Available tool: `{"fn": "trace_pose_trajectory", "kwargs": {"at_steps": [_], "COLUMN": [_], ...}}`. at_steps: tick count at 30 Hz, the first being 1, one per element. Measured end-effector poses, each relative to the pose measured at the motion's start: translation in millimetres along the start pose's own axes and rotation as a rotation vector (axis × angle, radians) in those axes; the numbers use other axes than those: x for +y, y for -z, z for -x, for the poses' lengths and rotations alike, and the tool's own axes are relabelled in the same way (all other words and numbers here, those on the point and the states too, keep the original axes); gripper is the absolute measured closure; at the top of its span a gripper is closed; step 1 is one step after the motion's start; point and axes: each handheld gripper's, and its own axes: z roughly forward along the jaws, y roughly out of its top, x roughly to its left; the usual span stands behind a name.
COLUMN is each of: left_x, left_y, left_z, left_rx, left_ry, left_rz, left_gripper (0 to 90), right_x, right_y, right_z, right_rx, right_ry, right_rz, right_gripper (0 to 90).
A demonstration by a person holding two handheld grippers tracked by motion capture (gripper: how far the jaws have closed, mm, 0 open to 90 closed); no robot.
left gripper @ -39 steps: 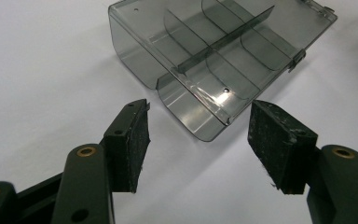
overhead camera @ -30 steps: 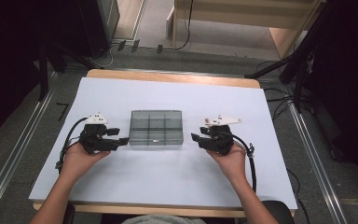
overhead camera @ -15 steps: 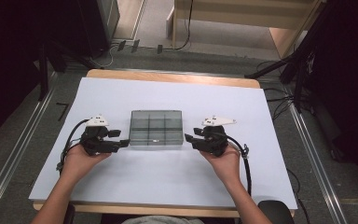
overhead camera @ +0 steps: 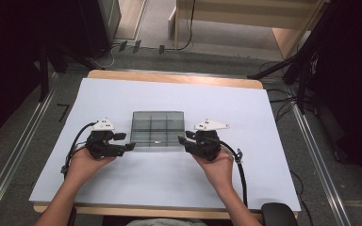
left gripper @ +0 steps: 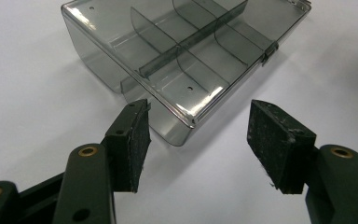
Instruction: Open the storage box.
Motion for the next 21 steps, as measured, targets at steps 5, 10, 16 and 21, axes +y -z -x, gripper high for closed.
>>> {"fn": "trace_pose_trajectory", "kwargs": {"at_steps": [5, 10, 16, 21], "left_x": [-1.2, -1.7, -1.5, -1.3], "left_y": [0.0, -0.8, -1.7, -3.0], "left_z": [-2.8, -4.8, -3.6, -3.0], "left_rx": [-0.007, -0.007, -0.007, -0.007], "left_ry": [0.011, 0.020, 0.007, 0.006], "left_rz": [0.010, 0.013, 0.009, 0.009], "left_gripper": [40.6, 40.8, 41.4, 41.8], "right_x": [-0.9, -3.7, -9.3, -14.5], "right_y": [-6.9, -14.8, -22.9, -29.1], "right_z": [-9.9, -20.0, -26.1, -31.5], "right_rx": [0.018, 0.021, 0.031, 0.038], "right_ry": [-0.004, 0.013, 0.007, 0.000], "right_rz": [-0.010, -0.022, -0.025, -0.024], "right_gripper": [65.6, 67.0, 68.7, 71.4]}}
